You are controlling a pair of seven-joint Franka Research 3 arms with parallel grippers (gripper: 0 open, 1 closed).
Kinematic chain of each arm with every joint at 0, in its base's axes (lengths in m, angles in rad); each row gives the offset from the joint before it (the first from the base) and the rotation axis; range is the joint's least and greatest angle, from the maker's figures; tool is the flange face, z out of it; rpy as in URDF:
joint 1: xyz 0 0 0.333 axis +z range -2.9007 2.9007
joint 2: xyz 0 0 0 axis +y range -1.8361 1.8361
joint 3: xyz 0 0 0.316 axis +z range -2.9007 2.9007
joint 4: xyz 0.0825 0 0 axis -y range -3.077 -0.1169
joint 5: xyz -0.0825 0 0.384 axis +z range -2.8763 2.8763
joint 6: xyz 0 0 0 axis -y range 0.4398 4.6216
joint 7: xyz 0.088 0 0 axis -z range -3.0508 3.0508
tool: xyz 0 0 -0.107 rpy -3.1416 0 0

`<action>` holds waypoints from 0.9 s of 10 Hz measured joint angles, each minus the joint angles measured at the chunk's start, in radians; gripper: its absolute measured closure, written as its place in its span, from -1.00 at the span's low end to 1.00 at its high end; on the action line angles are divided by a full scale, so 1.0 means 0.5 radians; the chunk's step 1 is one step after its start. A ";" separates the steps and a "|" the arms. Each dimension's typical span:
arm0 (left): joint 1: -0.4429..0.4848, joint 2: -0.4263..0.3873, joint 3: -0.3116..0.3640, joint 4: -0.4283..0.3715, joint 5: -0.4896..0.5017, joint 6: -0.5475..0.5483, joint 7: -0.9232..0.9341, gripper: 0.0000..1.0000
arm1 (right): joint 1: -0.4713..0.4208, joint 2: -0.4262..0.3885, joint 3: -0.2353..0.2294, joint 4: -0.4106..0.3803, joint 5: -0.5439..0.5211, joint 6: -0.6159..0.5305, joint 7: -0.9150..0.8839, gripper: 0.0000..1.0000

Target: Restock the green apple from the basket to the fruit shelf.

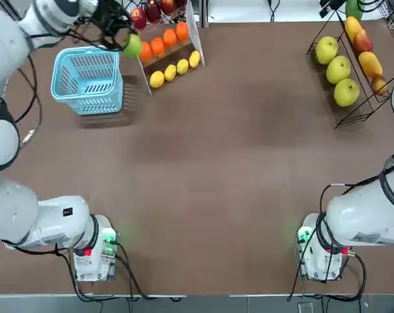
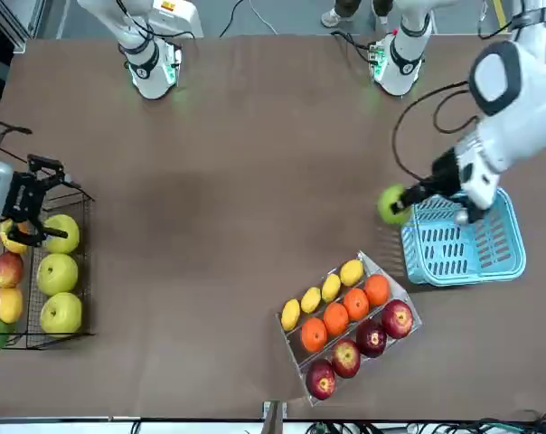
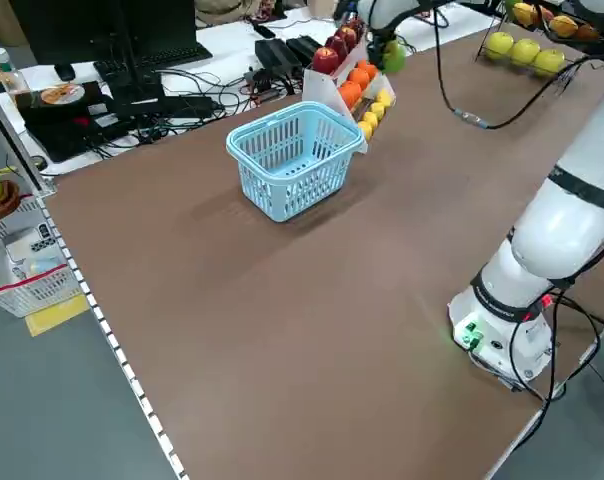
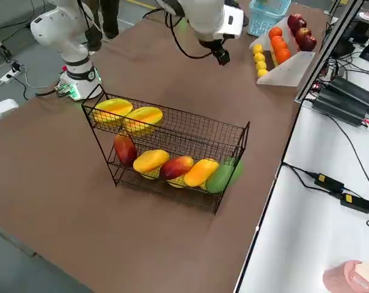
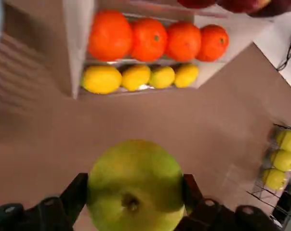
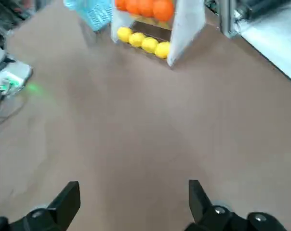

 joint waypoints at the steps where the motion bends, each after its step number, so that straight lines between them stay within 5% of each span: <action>1: -0.005 0.047 -0.067 0.087 -0.060 0.000 -0.118 -0.68 | -0.001 0.040 0.000 -0.003 0.107 -0.015 -0.108 -0.99; 4: -0.005 0.086 -0.238 0.213 -0.299 0.000 -0.193 -0.68 | -0.002 0.110 0.001 -0.099 0.449 -0.048 -0.522 -0.99; 9: -0.142 0.235 -0.454 0.401 -0.333 0.061 -0.240 -0.68 | 0.047 0.187 0.018 -0.430 1.043 -0.104 -1.186 -0.99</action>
